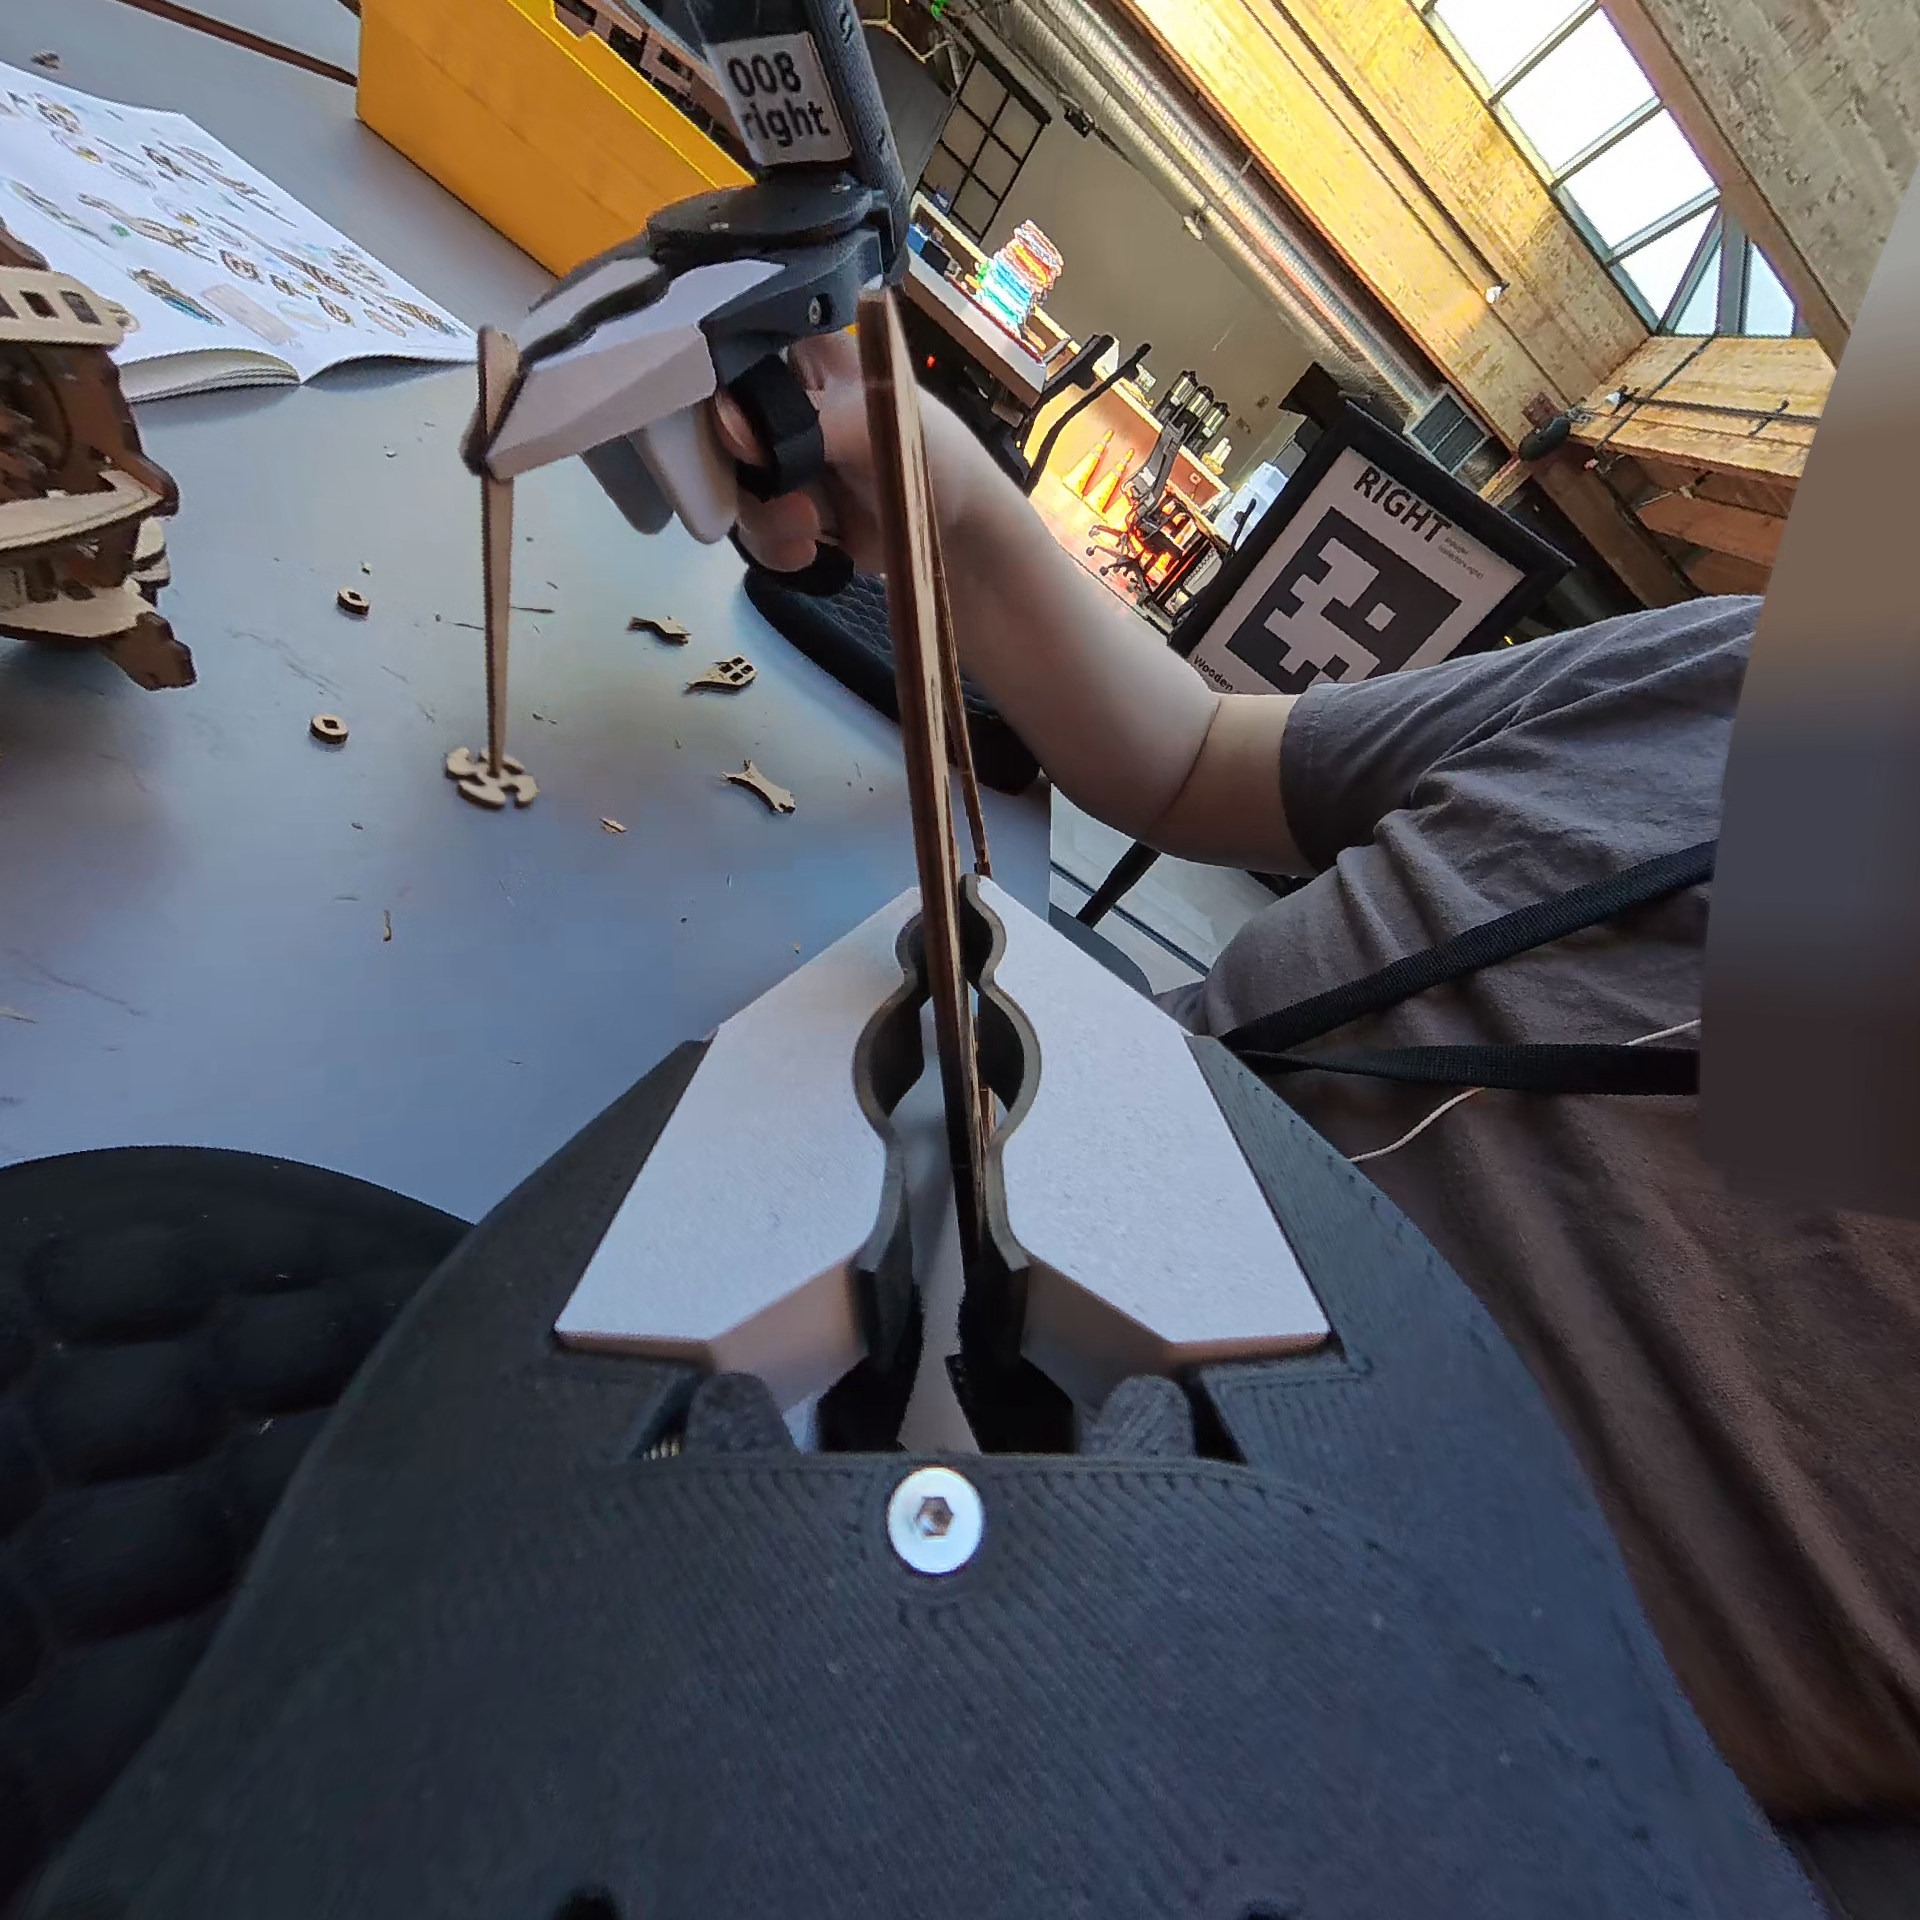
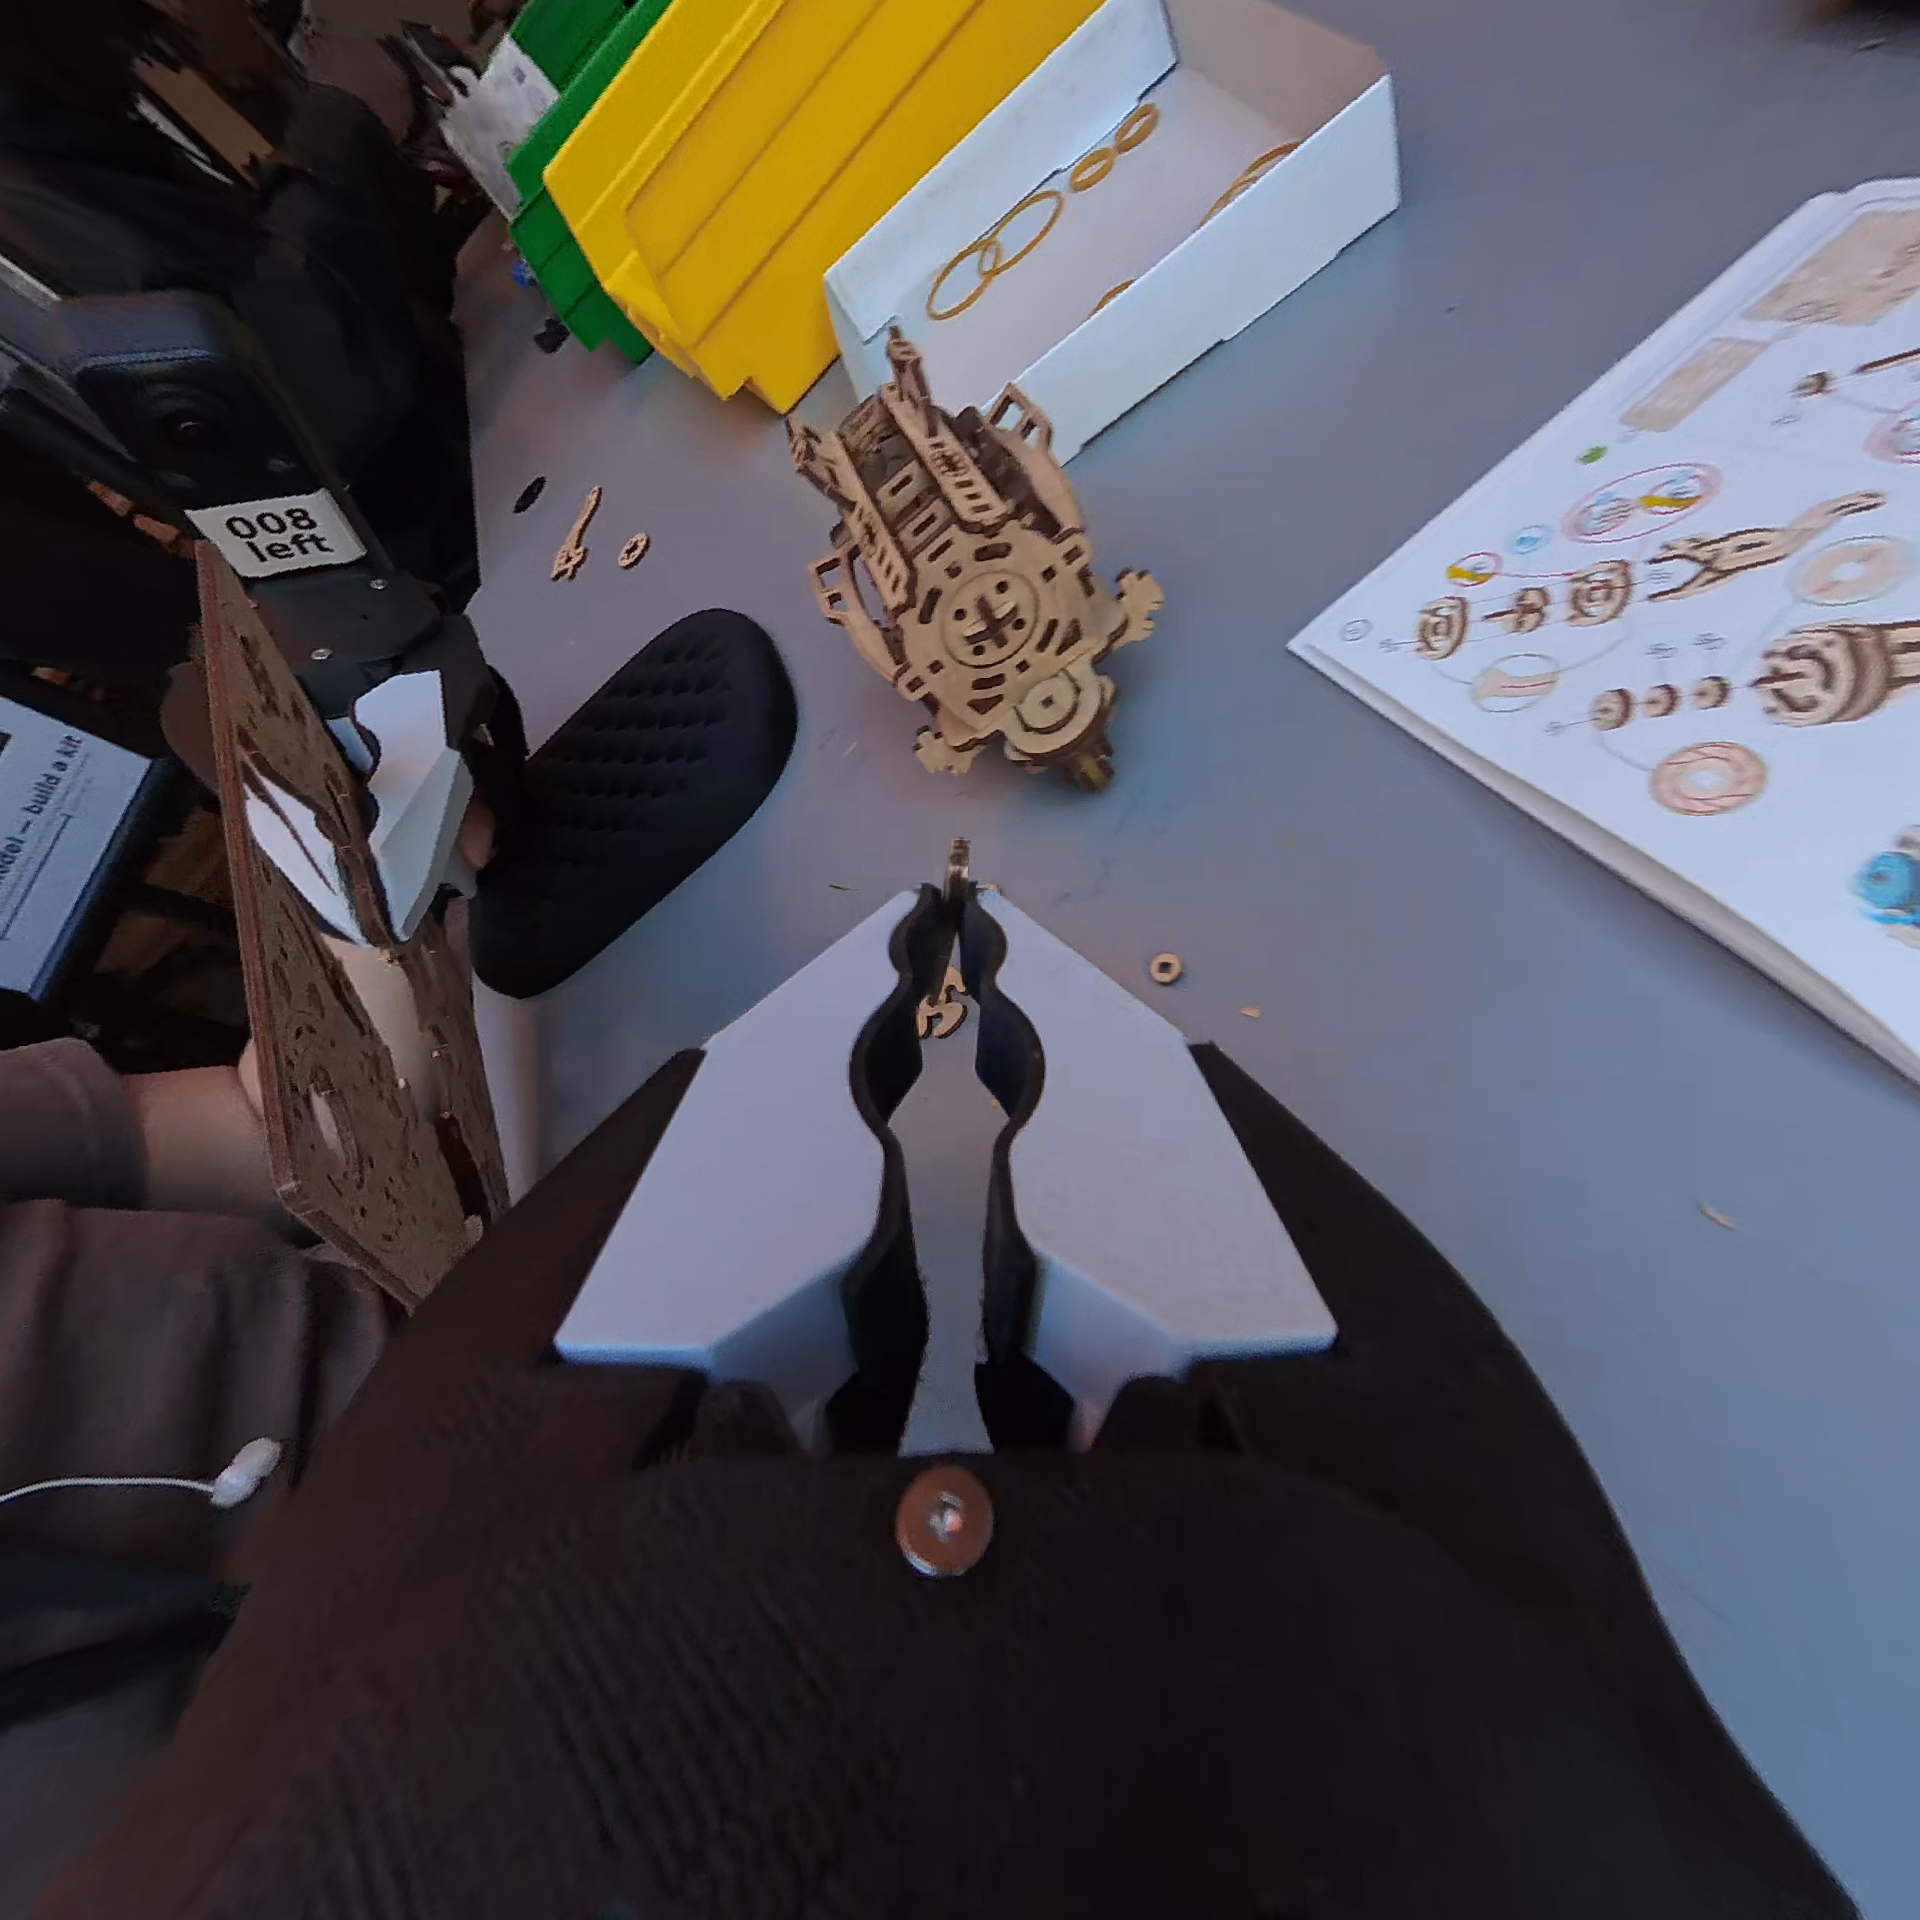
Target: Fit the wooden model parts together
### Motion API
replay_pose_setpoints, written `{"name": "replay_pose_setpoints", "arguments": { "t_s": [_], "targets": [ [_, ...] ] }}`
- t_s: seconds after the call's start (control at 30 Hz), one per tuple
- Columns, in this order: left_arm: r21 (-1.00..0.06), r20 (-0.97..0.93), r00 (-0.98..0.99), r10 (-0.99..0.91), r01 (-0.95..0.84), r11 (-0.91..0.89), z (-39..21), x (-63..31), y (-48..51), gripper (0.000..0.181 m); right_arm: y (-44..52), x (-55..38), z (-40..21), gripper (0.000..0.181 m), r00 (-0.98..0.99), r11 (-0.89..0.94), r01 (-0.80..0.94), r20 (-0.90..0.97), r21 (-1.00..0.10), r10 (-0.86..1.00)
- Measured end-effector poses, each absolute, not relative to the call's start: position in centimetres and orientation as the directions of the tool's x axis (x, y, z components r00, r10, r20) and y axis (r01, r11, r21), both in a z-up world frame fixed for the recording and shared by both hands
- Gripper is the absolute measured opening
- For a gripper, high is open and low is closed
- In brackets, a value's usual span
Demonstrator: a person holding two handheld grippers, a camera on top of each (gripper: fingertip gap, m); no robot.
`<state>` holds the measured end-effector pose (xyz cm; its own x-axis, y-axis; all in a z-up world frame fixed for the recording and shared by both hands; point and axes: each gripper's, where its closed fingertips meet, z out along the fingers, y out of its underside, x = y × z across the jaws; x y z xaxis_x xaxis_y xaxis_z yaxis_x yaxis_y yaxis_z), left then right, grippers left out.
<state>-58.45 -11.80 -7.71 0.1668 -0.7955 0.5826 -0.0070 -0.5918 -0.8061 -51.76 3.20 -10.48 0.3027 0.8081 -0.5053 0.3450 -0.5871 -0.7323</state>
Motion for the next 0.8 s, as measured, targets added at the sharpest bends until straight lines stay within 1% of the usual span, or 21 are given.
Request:
{"name": "replay_pose_setpoints", "arguments": {
  "t_s": [0.07,0.13,0.27,0.37,0.5,0.67,0.8],
  "targets": [
    [-0.802,0.589,0.171,-0.79,-0.003,-0.598,-7.8,-58.5,-11.6,0.001,4.1,-51.1,-10.3,0.001,0.327,-0.58,0.331,-0.486,-0.744,0.81],
    [-0.796,0.595,0.183,-0.782,-0.001,-0.606,-7.9,-58.5,-11.4,0.001,4.0,-51.0,-9.8,0.001,0.305,-0.571,0.316,-0.489,-0.757,0.817],
    [-0.789,0.601,0.215,-0.77,0.008,-0.614,-8.1,-58.5,-11.0,0.001,3.6,-49.6,-6.9,0.001,0.265,-0.506,0.212,-0.449,-0.836,0.854],
    [-0.795,0.59,0.258,-0.765,0.022,-0.606,-8.2,-58.6,-10.7,0.001,3.7,-47.2,-4.7,0.001,0.281,-0.397,0.122,-0.352,-0.91,0.893],
    [-0.807,0.575,0.295,-0.763,0.049,-0.589,-7.9,-58.7,-10.4,0.001,3.7,-43.4,-3.3,0.001,0.321,-0.257,0.002,-0.242,-0.967,0.916],
    [-0.823,0.55,0.348,-0.759,0.072,-0.564,-7.6,-58.9,-9.6,0.001,4.5,-40.4,-2.4,0.001,0.387,-0.207,-0.106,-0.232,-0.973,0.892],
    [-0.832,0.532,0.38,-0.757,0.07,-0.55,-7.7,-58.5,-9.0,0.001,4.3,-40.2,-1.2,0.001,0.356,-0.215,-0.195,-0.273,-0.957,0.893]
  ]
}}
